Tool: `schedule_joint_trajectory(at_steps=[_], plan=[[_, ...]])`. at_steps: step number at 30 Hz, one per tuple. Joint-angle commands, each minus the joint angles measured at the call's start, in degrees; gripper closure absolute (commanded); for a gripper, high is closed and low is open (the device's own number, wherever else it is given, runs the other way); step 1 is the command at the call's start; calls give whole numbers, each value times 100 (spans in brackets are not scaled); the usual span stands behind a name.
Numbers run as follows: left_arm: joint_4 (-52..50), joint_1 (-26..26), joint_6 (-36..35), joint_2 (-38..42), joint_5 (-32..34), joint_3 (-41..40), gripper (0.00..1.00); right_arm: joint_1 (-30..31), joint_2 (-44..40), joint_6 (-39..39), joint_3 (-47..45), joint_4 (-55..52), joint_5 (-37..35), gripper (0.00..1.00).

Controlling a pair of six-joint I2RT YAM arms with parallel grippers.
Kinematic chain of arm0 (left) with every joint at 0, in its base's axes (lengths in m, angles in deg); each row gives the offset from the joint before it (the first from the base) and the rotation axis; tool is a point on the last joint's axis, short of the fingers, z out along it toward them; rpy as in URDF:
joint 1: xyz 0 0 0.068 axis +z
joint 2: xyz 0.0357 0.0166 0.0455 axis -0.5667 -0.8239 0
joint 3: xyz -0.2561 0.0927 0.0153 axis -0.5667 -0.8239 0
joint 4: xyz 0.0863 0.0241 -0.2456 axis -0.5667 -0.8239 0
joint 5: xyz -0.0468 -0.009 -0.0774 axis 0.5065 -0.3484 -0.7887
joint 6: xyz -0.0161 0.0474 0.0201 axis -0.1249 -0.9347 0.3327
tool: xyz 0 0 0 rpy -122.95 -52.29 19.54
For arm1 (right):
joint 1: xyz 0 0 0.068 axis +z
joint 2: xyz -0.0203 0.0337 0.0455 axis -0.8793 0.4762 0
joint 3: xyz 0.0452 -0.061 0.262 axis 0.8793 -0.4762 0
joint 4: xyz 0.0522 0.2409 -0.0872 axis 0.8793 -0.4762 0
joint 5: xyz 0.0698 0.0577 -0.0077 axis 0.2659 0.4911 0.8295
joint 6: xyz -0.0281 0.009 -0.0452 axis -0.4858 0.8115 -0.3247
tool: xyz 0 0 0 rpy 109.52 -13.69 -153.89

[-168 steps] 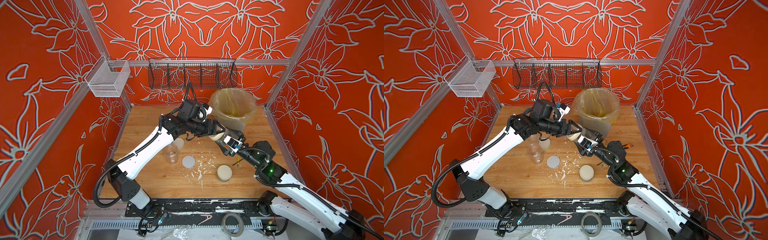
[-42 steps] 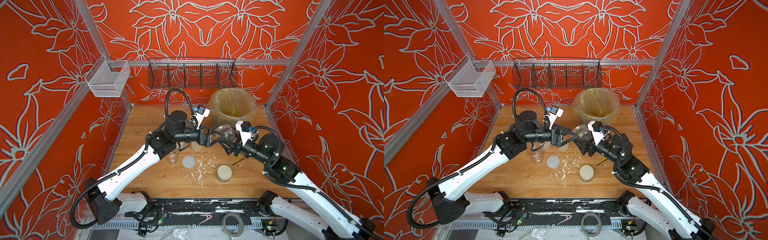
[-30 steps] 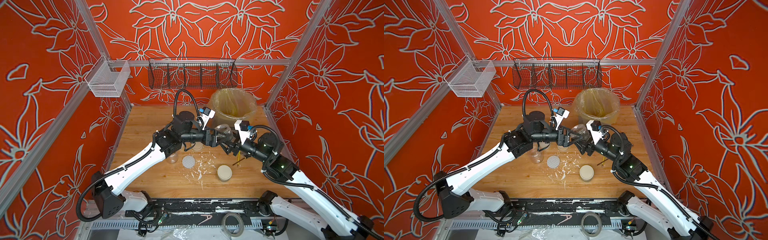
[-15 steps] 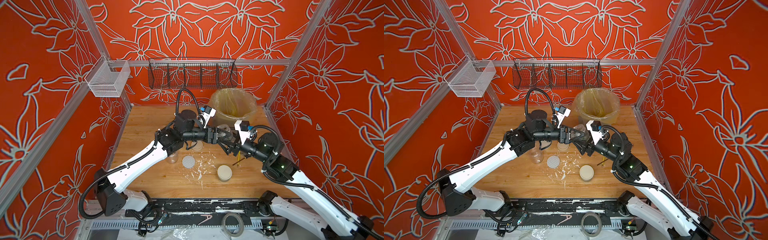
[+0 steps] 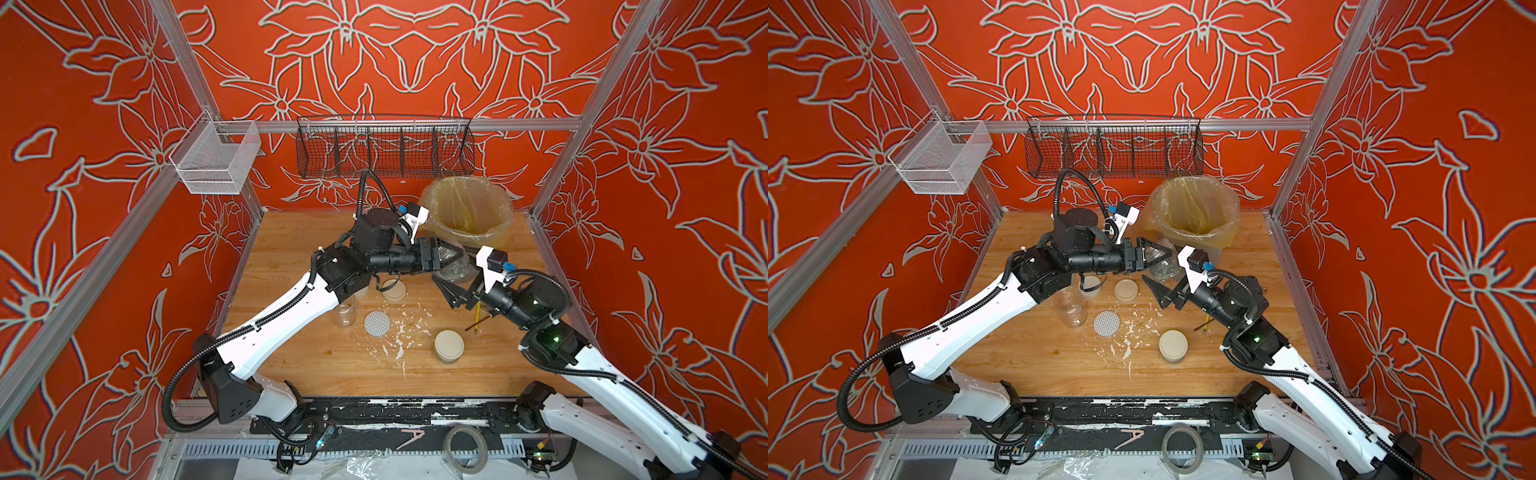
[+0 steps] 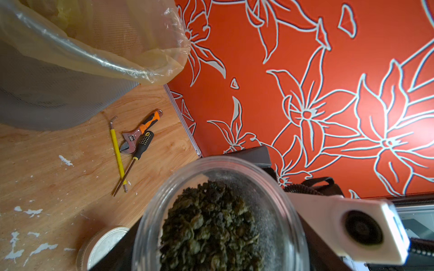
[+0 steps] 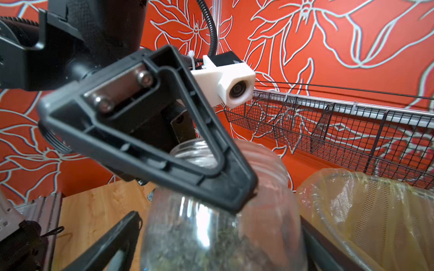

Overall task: Empty moldy tea leaves from jars
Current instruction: Adjust the jar.

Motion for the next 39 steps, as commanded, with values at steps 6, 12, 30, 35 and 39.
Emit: schedule_joint_trajectory(at_steps=[6,12,30,35,39], plan=[[562,176,726,104,159,2,83,15,290,-1003,-624,2360,-122,3],[605,181,856,57,33,1,83,18,780,-1094,-674,3251,-213,5],[702,211,1015,51,-130,-34,83,18,1289,-796,-278,3465,-203,19],[693,216,1015,63,-90,-34,83,15,1384,-756,-126,3368,-142,21],[675,216,1007,79,-59,-34,82,14,1433,-630,-133,3362,-132,43]])
